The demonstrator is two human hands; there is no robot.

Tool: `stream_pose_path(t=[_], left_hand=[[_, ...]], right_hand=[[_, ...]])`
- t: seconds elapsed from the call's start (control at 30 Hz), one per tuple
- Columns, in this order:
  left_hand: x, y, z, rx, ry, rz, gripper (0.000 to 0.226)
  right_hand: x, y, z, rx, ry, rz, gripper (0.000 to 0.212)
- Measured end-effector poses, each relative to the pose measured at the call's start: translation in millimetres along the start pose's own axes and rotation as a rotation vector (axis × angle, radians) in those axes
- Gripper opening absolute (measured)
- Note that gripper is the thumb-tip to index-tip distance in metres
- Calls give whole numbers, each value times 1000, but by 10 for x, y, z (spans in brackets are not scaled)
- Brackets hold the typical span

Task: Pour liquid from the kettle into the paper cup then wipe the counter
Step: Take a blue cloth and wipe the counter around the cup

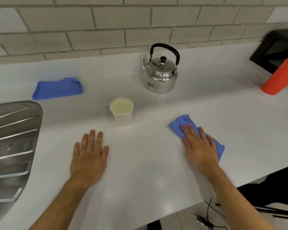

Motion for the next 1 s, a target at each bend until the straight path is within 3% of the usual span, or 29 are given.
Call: stream_pose_path(t=[0.13, 0.27, 0.37, 0.53, 0.67, 0.87, 1.0], left_hand=[[-18, -18, -18, 12, 1, -1, 70], [-29, -23, -40, 20, -1, -8, 70], [-32, -8, -64, 26, -14, -18, 66], [-120, 138, -270, -55, -27, -62, 57], [-180, 312, -354, -46, -22, -100, 55], [-190, 387, -412, -37, -87, -115, 56], [-201, 428, -426, -14, -138, -141, 60]], right_hand=[[175, 408, 51, 12, -2, 132, 50], [559, 89, 165, 48, -6, -119, 50], [440, -263, 151, 94, 30, -275, 48], [-158, 134, -25, 32, -6, -58, 48], [-223, 803, -4, 15, -13, 92, 50], [355, 1481, 121, 16, 10, 46, 49], [994, 1484, 285, 53, 9, -122, 51]])
Point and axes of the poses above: each hand's wrist, its own y-axis towards the middle knuckle, its own z-axis out of the palm, x = y × z, the point moved 7 cm from there along y, towards the middle knuckle, and after that the axes turned 7 degrees about -z, right-handed, at the moved point
